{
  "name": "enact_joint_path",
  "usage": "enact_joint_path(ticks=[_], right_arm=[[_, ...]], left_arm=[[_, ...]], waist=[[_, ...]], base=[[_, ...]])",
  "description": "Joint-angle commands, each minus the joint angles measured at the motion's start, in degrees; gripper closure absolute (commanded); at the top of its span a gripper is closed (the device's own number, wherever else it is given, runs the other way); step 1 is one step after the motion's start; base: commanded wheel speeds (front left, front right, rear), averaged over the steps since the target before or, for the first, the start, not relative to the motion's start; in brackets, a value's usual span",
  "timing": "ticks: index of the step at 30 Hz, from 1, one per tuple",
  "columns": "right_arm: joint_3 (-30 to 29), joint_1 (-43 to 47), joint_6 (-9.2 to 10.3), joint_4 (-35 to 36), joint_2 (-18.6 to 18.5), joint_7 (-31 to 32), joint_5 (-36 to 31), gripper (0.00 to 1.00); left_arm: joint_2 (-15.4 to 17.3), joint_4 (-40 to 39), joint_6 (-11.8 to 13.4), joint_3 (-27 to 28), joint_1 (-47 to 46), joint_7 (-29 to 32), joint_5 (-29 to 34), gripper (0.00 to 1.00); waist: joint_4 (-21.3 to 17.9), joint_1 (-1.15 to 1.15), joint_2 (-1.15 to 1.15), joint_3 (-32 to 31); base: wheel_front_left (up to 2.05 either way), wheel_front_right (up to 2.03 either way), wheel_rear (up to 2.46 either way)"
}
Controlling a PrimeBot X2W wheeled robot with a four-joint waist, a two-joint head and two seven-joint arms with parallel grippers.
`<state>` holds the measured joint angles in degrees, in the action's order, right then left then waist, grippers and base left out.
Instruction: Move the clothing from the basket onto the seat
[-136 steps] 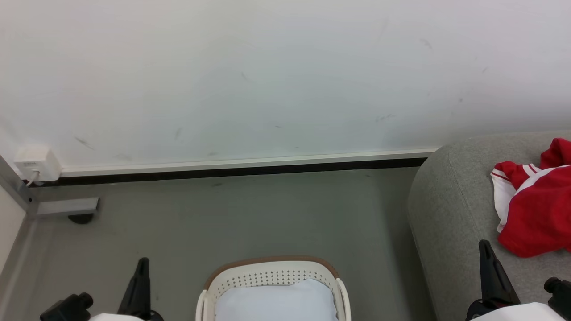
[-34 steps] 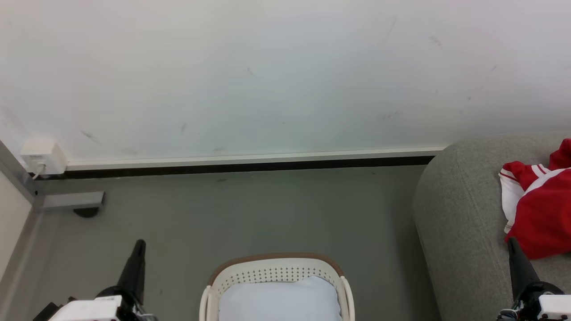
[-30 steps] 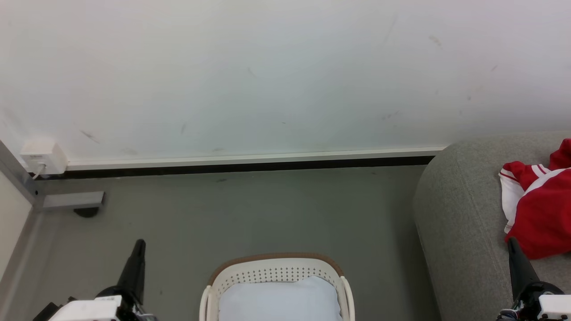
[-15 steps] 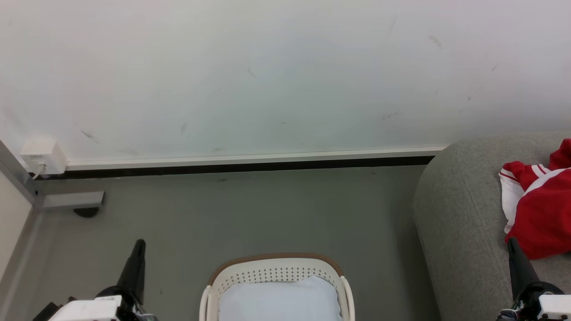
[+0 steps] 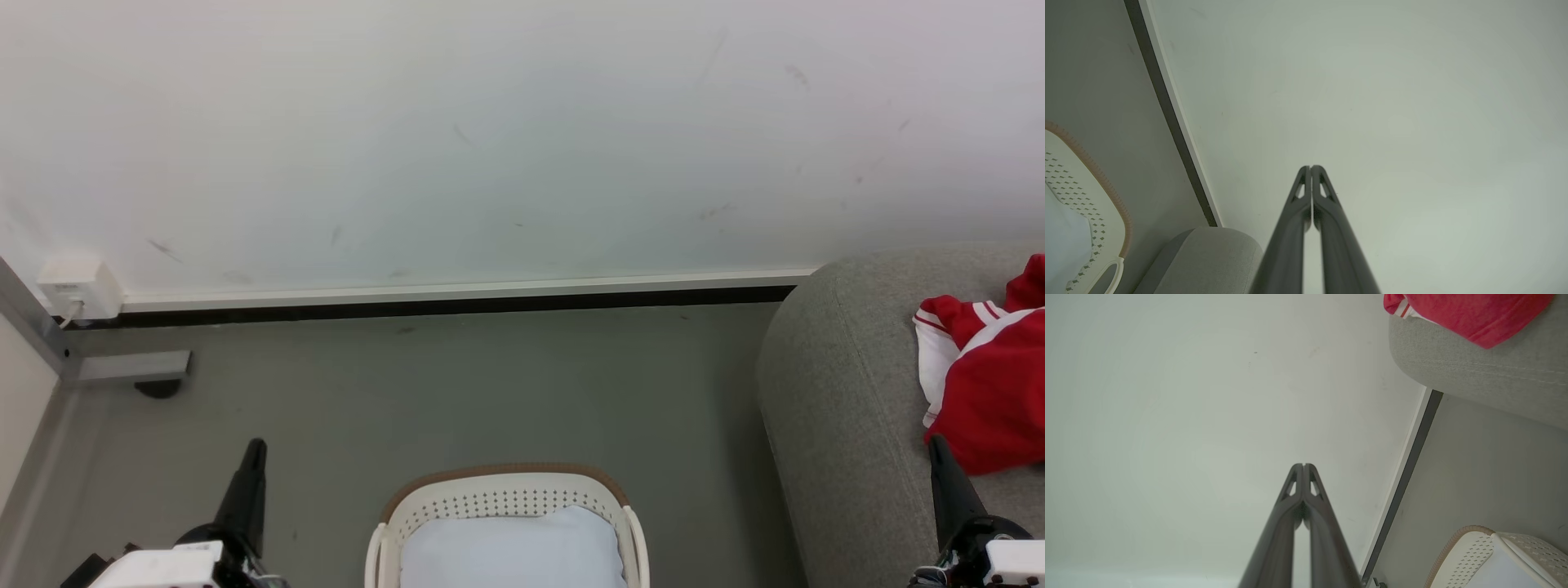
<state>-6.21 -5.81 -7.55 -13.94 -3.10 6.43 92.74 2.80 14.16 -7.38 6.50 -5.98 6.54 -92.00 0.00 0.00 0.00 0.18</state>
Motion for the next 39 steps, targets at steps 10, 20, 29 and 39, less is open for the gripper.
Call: enact_joint_path(ticks=[10, 20, 29, 39], right_arm=[[-0.29, -0.69, 0.12, -0.14, 0.05, 0.04, -0.29, 1.00], [-0.33, -0.69, 0.12, -0.14, 0.08, 0.09, -0.35, 1.00], [-0.35, -0.70, 0.12, -0.15, 0.11, 0.13, -0.39, 1.00], [-0.38, -0.70, 0.12, -0.15, 0.13, 0.16, -0.40, 1.00]], left_arm=[[0.11, -0.17, -0.21, 0.15, -0.49, 0.21, -0.76, 1.00], [0.11, -0.17, -0.21, 0.15, -0.49, 0.20, -0.76, 1.00], [0.11, -0.17, -0.20, 0.15, -0.49, 0.20, -0.76, 1.00], [0.11, -0.17, -0.21, 0.14, -0.49, 0.20, -0.77, 1.00]], waist=[[0.00, 0.00, 0.00, 0.00], [0.00, 0.00, 0.00, 0.00], [0.00, 0.00, 0.00, 0.00], [0.00, 0.00, 0.00, 0.00]], base=[[0.00, 0.00, 0.00], [0.00, 0.00, 0.00], [0.00, 0.00, 0.00], [0.00, 0.00, 0.00]])
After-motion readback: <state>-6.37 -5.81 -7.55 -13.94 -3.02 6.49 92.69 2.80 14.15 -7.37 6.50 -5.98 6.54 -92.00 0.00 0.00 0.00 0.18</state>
